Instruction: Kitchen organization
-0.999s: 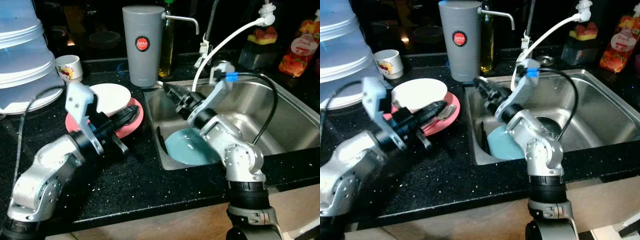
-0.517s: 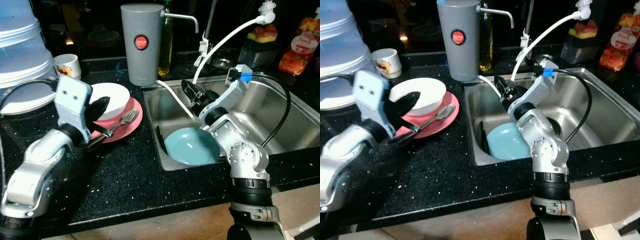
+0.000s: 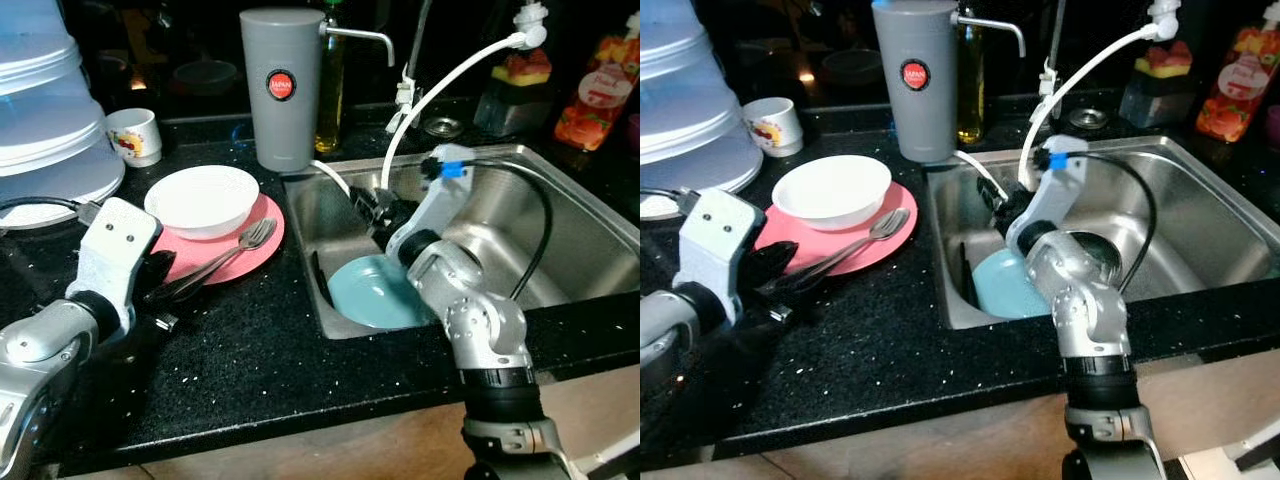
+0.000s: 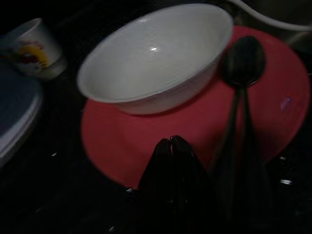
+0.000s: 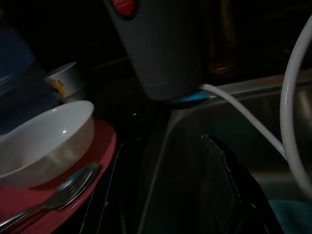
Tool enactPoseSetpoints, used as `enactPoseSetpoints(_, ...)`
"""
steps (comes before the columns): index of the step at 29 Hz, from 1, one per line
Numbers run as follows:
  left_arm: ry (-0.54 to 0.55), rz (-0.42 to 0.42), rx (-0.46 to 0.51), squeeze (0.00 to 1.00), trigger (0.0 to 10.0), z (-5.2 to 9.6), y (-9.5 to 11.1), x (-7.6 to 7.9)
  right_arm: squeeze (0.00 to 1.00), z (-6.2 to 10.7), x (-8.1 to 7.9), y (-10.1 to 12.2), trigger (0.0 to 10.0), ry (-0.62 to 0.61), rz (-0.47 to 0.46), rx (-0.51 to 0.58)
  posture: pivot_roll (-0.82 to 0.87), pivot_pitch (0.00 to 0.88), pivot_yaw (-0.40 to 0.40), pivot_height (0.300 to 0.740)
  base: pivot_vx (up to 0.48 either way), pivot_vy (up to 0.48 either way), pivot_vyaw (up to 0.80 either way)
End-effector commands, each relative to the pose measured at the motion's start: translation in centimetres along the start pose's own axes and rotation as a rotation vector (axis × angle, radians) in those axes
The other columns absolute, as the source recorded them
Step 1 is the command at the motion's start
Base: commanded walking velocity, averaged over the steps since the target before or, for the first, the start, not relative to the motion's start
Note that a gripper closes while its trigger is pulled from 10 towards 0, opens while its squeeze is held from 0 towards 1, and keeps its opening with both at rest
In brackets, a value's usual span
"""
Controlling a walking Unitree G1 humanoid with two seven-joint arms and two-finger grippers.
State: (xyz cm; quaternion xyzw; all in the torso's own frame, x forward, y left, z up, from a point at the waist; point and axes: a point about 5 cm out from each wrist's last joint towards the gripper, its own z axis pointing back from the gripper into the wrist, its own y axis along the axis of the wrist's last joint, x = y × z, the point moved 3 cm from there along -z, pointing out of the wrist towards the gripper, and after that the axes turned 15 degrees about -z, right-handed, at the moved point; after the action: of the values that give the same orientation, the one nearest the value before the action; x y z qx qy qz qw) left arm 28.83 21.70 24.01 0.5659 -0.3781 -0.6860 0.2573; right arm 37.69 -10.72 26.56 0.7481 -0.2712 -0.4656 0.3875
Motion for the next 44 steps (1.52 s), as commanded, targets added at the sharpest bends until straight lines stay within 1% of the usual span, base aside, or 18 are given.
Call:
enactPoseSetpoints(1, 0.008, 0.008, -0.015, 0.05, 10.0, 0.3, -0.1, -0.5, 0.0, 0.0, 0.1, -0.7, 10.0, 0.0, 0.014, -0.038, 0.08, 0.08, 0.033, 0.74, 0.0, 0.0, 0.0)
enactPoseSetpoints(2, -0.003, 0.028, -0.013, 0.47, 10.0, 0.4, 0.0, -0.5, 0.0, 0.0, 0.0, -0.7, 10.0, 0.003, 0.021, -0.039, 0.08, 0.08, 0.033, 0.74, 0.0, 0.0, 0.0)
enactPoseSetpoints(3, -0.003, 0.028, -0.013, 0.47, 10.0, 0.4, 0.0, -0.5, 0.0, 0.0, 0.0, -0.7, 10.0, 0.003, 0.021, -0.039, 0.08, 0.08, 0.033, 0.74, 0.0, 0.0, 0.0)
enactPoseSetpoints(4, -0.009, 0.048, -0.01, 0.88, 10.0, 0.4, 0.0, -0.4, 0.0, 0.0, -0.1, -0.7, 10.0, 0.006, 0.025, -0.038, 0.08, 0.081, 0.035, 0.74, 0.0, 0.0, 0.0)
enactPoseSetpoints(5, -0.014, 0.063, -0.009, 1.0, 10.0, 0.4, 0.1, -0.3, 0.0, 0.0, -0.2, -0.6, 10.0, 0.008, 0.029, -0.037, 0.07, 0.081, 0.037, 0.74, 0.0, 0.0, 0.0)
enactPoseSetpoints(7, -0.033, 0.102, -0.016, 1.0, 10.0, 0.4, 0.0, -0.1, 0.0, 0.0, -0.4, -0.6, 10.0, 0.011, 0.033, -0.034, 0.07, 0.08, 0.039, 0.74, 0.0, 0.0, 0.0)
enactPoseSetpoints(9, -0.04, 0.11, -0.018, 1.0, 10.0, 0.4, 0.0, 0.0, 0.0, 0.0, -0.4, -0.6, 10.0, 0.011, 0.033, -0.034, 0.07, 0.08, 0.039, 0.74, 0.0, 0.0, 0.0)
enactPoseSetpoints(10, -0.066, 0.124, -0.024, 0.0, 10.0, 0.3, -0.1, 0.3, 0.0, 0.0, -0.5, -0.5, 10.0, 0.014, 0.035, -0.032, 0.07, 0.079, 0.04, 0.74, 0.0, 0.0, 0.0)
enactPoseSetpoints(15, -0.155, 0.136, -0.074, 0.0, 10.0, 0.5, -1.0, 1.4, 0.0, 0.1, -0.6, -0.5, 10.0, 0.018, 0.035, -0.031, 0.07, 0.077, 0.042, 0.74, 0.0, 0.0, 0.0)
enactPoseSetpoints(19, -0.194, 0.148, -0.145, 0.0, 10.0, 0.8, -1.8, 1.7, 0.0, 0.0, -0.7, -0.6, 10.0, 0.019, 0.032, -0.031, 0.07, 0.073, 0.043, 0.74, 0.0, 0.0, 0.0)
enactPoseSetpoints(20, -0.194, 0.148, -0.145, 0.0, 10.0, 0.8, -1.8, 1.7, 0.0, 0.0, -0.7, -0.6, 10.0, 0.019, 0.032, -0.031, 0.07, 0.073, 0.043, 0.74, 0.0, 0.0, 0.0)
enactPoseSetpoints(21, -0.201, 0.145, -0.16, 0.0, 8.9, 0.9, -2.0, 1.7, 0.0, 0.0, -0.7, -0.6, 10.0, 0.018, 0.027, -0.029, 0.07, 0.073, 0.043, 0.74, 0.0, 0.0, 0.0)
enactPoseSetpoints(22, -0.203, 0.133, -0.175, 0.0, 5.0, 0.9, -2.1, 1.6, 0.0, 0.0, -0.7, -0.6, 10.0, 0.018, 0.021, -0.027, 0.08, 0.07, 0.043, 0.74, 0.0, 0.0, 0.0)
enactPoseSetpoints(24, -0.194, 0.124, -0.192, 0.0, 3.1, 0.9, -2.2, 1.2, 0.0, 0.0, -0.7, -0.5, 10.0, 0.017, 0.014, -0.024, 0.08, 0.07, 0.043, 0.74, 0.0, 0.0, 0.0)
enactPoseSetpoints(25, -0.184, 0.123, -0.195, 0.0, 1.8, 0.9, -2.3, 1.0, 0.0, 0.0, -0.7, -0.5, 10.0, 0.017, 0.012, -0.023, 0.08, 0.063, 0.043, 0.74, 0.0, 0.0, 0.0)
enactPoseSetpoints(26, -0.17, 0.121, -0.195, 0.0, 0.0, 0.9, -2.3, 0.7, 0.0, 0.0, -0.7, -0.5, 10.0, 0.017, 0.008, -0.021, 0.08, 0.063, 0.043, 0.74, 0.0, 0.0, 0.0)
enactPoseSetpoints(40, -0.096, 0.103, -0.16, 0.0, 0.0, 0.5, -1.4, -0.8, 0.0, -0.2, -0.5, -0.3, 10.0, 0.015, -0.001, -0.012, 0.08, 0.053, 0.043, 0.74, 0.0, 0.0, 0.0)
enactPoseSetpoints(44, -0.079, 0.095, -0.091, 0.0, 0.0, 0.4, -0.4, -1.2, 0.0, -0.3, -0.3, -0.2, 10.0, 0.01, -0.006, -0.008, 0.08, 0.051, 0.042, 0.74, 0.0, 0.0, 0.0)
